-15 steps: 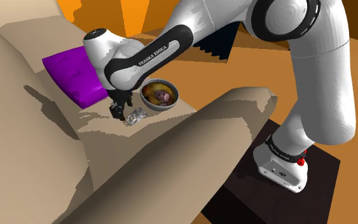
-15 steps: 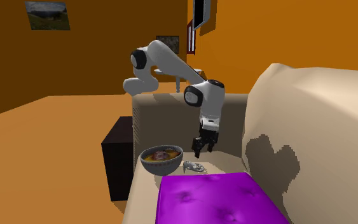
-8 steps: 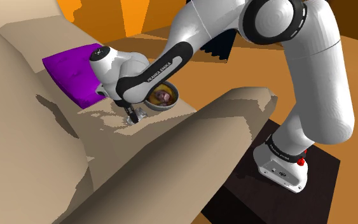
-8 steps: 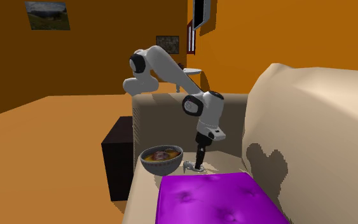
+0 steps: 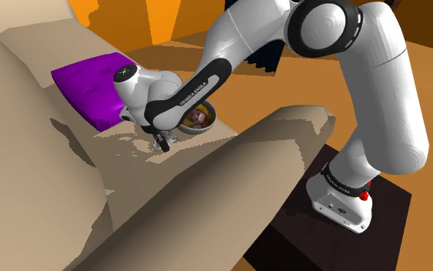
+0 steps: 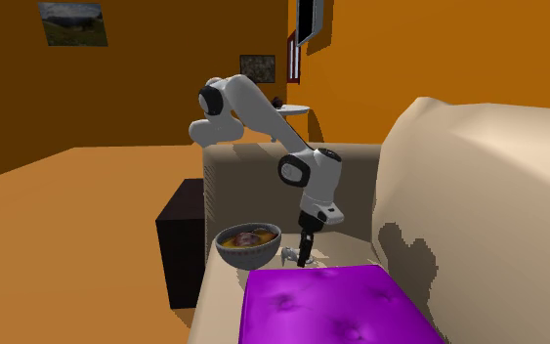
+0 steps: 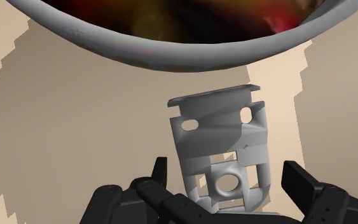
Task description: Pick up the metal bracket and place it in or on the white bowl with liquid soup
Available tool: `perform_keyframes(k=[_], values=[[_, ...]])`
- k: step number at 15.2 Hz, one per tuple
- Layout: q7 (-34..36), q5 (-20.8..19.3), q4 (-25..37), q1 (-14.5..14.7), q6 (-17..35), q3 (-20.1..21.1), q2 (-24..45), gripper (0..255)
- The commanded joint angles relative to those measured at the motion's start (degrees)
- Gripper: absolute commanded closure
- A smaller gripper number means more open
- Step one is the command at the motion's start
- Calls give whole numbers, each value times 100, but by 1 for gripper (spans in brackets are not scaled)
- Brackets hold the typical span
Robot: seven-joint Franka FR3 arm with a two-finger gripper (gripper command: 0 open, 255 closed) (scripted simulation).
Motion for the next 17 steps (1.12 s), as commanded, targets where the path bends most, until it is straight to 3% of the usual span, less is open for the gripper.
perform_keyframes(k=[1, 3, 4, 17], values=[[1, -1, 1, 1, 2, -1, 3, 0], [0, -1, 1, 1, 2, -1, 2, 0], [0, -1, 1, 1, 2, -1, 2, 255], [-73, 94, -27, -49, -167, 75, -206, 255]])
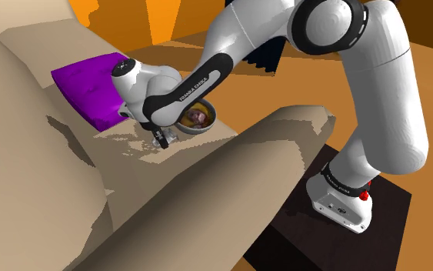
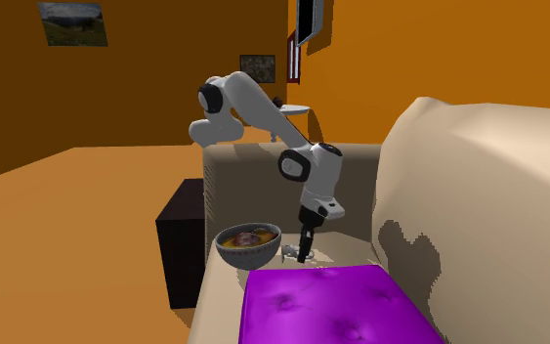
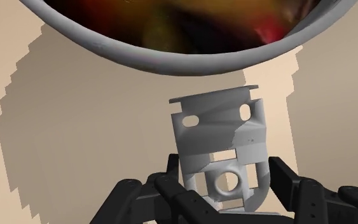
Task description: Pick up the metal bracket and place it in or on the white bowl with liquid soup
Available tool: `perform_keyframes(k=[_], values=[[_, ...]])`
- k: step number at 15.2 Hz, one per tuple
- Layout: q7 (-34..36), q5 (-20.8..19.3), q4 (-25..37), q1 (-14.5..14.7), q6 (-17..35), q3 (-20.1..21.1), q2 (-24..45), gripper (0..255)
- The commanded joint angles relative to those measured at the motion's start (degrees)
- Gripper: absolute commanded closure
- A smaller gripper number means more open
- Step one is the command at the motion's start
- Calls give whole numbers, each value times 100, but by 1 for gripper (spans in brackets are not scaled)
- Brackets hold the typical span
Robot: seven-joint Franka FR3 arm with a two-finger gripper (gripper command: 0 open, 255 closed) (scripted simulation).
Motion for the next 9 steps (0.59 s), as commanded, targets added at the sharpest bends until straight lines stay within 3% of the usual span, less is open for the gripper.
perform_keyframes(k=[1, 9], values=[[-39, 49, -22, -29, -83, 38, -111, 255], [-196, 244, -3, -114, -452, 177, -491, 255]])
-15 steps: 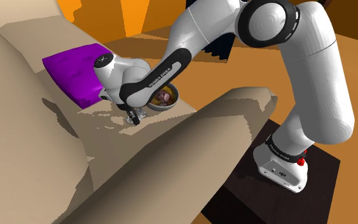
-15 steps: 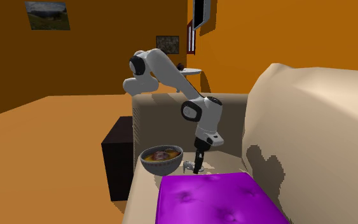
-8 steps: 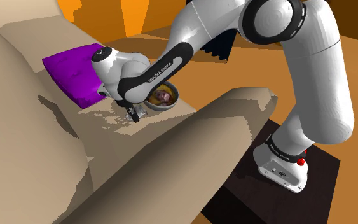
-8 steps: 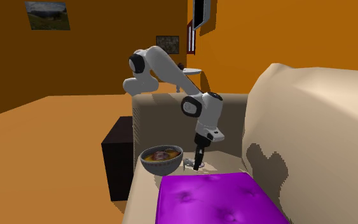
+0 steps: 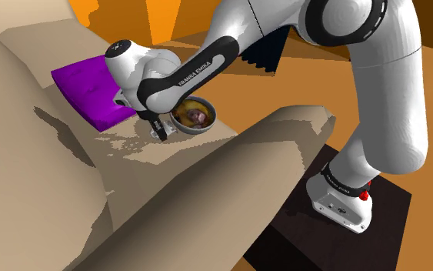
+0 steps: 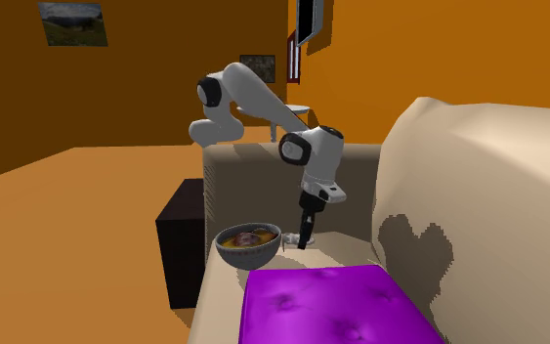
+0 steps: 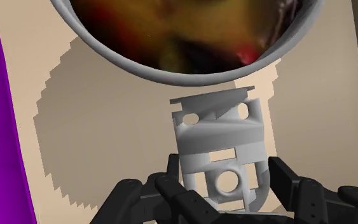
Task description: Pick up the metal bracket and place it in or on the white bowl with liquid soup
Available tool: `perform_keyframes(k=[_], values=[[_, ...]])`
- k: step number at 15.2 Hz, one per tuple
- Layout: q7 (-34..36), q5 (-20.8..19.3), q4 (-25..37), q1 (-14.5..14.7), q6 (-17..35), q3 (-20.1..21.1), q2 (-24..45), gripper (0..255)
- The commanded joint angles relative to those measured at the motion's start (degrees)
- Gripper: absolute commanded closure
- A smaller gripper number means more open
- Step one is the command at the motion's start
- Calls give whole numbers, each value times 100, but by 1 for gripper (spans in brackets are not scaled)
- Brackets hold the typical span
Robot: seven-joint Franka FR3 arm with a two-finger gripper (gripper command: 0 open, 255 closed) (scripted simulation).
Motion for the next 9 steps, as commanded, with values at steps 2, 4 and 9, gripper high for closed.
perform_keyframes(k=[2, 4, 9], values=[[-62, 74, 18, -31, -145, 49, -139, 255], [-102, 122, 42, -48, -245, 80, -224, 255], [-203, 237, 126, -84, -503, 149, -423, 255]])
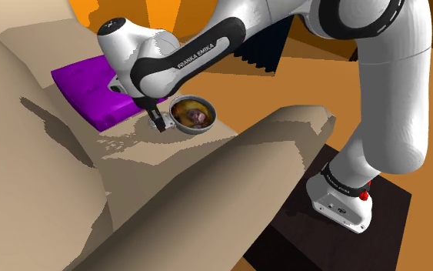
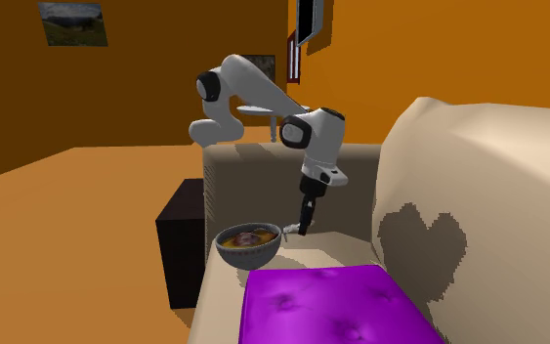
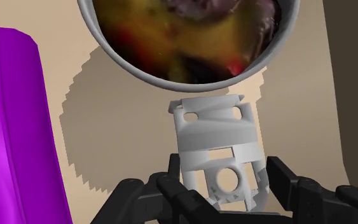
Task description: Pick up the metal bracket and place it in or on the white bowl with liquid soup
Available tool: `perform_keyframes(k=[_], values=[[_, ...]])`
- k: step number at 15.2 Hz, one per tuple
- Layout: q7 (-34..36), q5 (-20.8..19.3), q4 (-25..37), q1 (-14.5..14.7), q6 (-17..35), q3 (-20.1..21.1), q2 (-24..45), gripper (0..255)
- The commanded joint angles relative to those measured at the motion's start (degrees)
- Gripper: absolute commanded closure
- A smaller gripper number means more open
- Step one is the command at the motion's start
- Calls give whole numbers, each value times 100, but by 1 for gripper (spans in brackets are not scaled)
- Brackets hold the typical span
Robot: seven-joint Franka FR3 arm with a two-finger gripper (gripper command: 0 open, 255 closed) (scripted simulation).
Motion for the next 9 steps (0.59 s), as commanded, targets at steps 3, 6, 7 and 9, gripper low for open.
perform_keyframes(k=[3, 6, 7, 9], values=[[-82, 90, 83, -25, -215, 52, -152, 255], [-141, 153, 163, -39, -381, 86, -253, 255], [-161, 173, 193, -42, -438, 97, -285, 255], [-200, 212, 257, -48, -553, 117, -346, 255]])
